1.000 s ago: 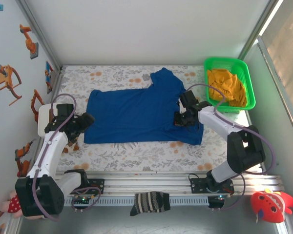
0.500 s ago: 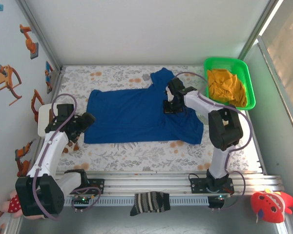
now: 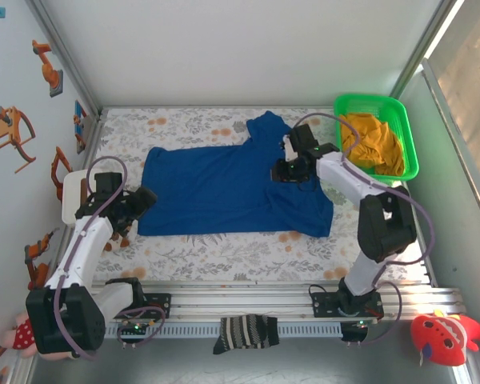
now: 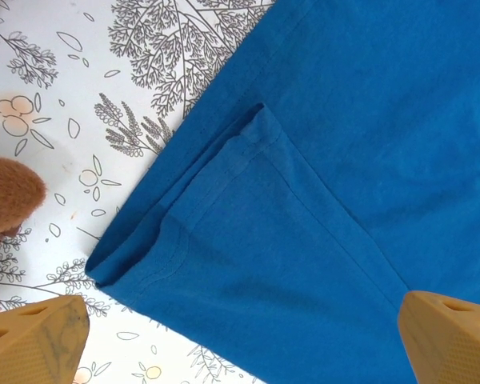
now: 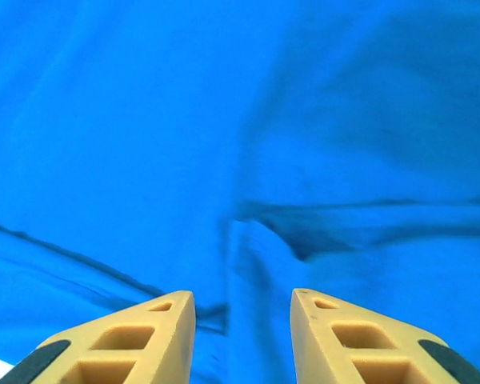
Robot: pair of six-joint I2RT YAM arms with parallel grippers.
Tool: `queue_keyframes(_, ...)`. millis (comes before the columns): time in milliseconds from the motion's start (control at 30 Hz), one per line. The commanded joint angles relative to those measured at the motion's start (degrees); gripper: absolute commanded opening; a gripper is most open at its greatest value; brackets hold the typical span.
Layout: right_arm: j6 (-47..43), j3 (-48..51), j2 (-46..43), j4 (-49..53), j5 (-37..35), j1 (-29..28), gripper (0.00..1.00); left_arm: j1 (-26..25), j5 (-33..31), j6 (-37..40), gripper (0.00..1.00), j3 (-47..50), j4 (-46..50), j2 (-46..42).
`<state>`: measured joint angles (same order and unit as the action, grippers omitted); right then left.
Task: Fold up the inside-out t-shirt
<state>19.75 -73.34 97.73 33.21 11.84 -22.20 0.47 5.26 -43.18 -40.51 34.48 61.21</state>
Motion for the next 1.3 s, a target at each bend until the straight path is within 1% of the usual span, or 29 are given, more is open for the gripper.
queue_keyframes(0, 2.1, 5.5, -5.1, 2.1, -4.9, 0.5, 0.35, 0.0, 2.5, 0.0, 0.98, 1.6, -2.0, 1.4)
queue_keyframes(167, 4.7, 15.2, -10.3, -0.9, -5.6, 0.8, 0.33, -2.4, 4.2, -2.1, 0.98, 2.6, -5.9, 4.2)
queue_keyframes(333, 9.0, 22.1, -10.2, -5.2, -3.6, 2.5, 0.31, -5.5, 4.7, -3.7, 0.98, 2.0, -10.9, 9.9)
queue_keyframes(500, 14.6, 28.2, -10.2, -8.3, -2.6, 4.8, 0.32, -6.9, 5.5, -5.1, 0.97, 2.4, -15.9, 15.9)
queue_keyframes(667, 20.0, 34.2, -12.2, -9.6, -1.3, 5.6, 0.33, -7.8, 4.8, -6.9, 0.96, 5.4, -18.0, 17.8)
queue_keyframes(867, 26.9, 42.0, -19.9, -9.5, -1.3, 5.8, 0.33, -8.3, 2.4, -9.8, 0.96, 11.2, -16.0, 13.3)
queue_keyframes(1000, 30.7, 47.0, -26.0, -9.3, -0.7, 5.8, 0.33, -8.4, 1.7, -11.6, 0.96, 15.5, -13.9, 8.0)
queue_keyframes(1067, 31.4, 48.1, -29.2, -8.2, -0.8, 5.8, 0.33, -8.3, 1.3, -11.7, 0.96, 16.0, -11.4, 4.5)
queue_keyframes(1167, 28.9, 45.7, -32.5, -5.3, -1.2, 5.8, 0.33, -8.2, -1.4, -9.9, 0.96, 12.4, -6.7, -2.4)
queue_keyframes(1233, 25.2, 41.1, -32.7, -2.7, -1.3, 5.8, 0.33, -7.6, -4.0, -6.3, 0.96, 7.0, -4.2, -4.3)
queue_keyframes(1267, 22.7, 38.0, -32.0, -1.7, -1.2, 5.8, 0.33, -7.1, -5.3, -3.8, 0.97, 3.7, -3.3, -4.0)
